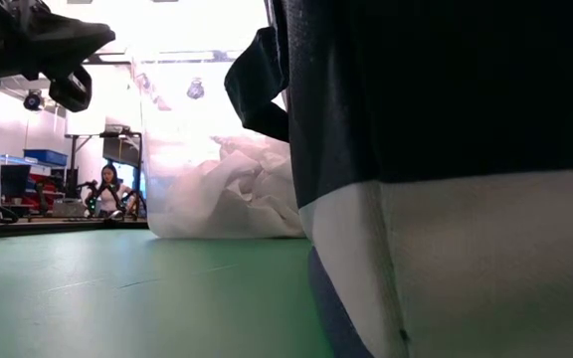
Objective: Sort clothes
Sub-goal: Return to Home Position
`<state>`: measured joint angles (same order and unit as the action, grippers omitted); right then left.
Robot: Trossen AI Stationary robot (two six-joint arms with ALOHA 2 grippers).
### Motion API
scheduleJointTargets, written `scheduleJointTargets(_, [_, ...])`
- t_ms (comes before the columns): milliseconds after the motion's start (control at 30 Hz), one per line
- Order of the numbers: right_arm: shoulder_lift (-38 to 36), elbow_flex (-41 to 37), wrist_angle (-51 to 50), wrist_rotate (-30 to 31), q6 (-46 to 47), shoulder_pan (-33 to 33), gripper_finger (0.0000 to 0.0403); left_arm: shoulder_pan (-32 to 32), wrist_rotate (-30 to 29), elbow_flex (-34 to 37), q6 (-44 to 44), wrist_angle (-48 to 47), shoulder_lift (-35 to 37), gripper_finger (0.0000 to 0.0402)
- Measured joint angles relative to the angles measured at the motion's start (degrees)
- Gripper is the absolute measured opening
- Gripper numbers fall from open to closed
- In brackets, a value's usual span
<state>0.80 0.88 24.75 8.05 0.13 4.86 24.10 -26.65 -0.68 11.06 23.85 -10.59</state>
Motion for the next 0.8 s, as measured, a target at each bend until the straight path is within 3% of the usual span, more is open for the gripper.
scheduleJointTargets(167, [0.0, -0.1, -0.9, 0.8, -3.7, 0.0, 0.0009, 0.0, 0.1, -0.1, 0.0, -1.6, 0.0, 0.0])
scheduleJointTargets(333, [0.0, -0.2, -8.0, 0.8, -10.4, 0.0, 0.0009, 0.0, 0.1, -0.1, -0.1, -6.9, 0.0, 0.0])
scheduleJointTargets(533, [0.0, -0.2, -18.7, 3.8, -5.9, 0.0, 0.0009, 0.0, 0.1, -0.1, -0.4, -12.5, 0.0, 0.0])
scheduleJointTargets(800, [0.0, -0.2, -18.5, 4.0, -5.6, 0.0, 0.0009, 0.0, 0.2, -0.2, 3.0, -17.3, 0.0, 0.0])
